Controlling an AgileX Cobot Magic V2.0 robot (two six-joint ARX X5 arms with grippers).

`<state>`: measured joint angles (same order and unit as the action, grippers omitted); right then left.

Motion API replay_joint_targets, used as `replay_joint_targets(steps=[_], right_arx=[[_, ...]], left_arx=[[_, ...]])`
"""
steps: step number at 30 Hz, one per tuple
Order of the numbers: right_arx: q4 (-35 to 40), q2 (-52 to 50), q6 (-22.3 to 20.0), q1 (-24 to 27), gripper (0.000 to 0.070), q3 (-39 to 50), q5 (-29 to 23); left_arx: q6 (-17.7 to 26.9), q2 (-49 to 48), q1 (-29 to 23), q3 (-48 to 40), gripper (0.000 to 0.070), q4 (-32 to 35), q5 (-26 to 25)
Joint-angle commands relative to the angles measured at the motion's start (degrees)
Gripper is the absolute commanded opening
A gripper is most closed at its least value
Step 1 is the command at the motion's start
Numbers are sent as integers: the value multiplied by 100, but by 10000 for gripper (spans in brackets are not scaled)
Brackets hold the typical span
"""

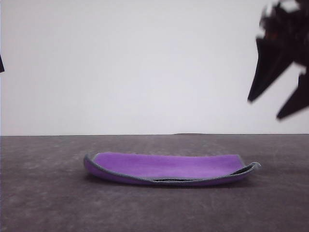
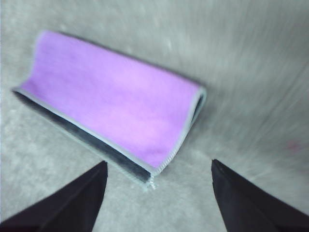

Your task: Fold clothes

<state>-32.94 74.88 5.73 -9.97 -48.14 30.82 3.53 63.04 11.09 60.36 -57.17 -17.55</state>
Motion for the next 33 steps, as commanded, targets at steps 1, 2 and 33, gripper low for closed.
replay_joint_targets(steps=[1,2,33], right_arx=[[413,224,395,-16,430,90,198],[572,363,478,-16,430,142,285],[1892,2252,1127,-207,209,173,1439]], left_arx=[[-17,48,0,52,27,172,14],[-17,48,0,52,27,237,14],[-15,49,0,52,27,319,11]])
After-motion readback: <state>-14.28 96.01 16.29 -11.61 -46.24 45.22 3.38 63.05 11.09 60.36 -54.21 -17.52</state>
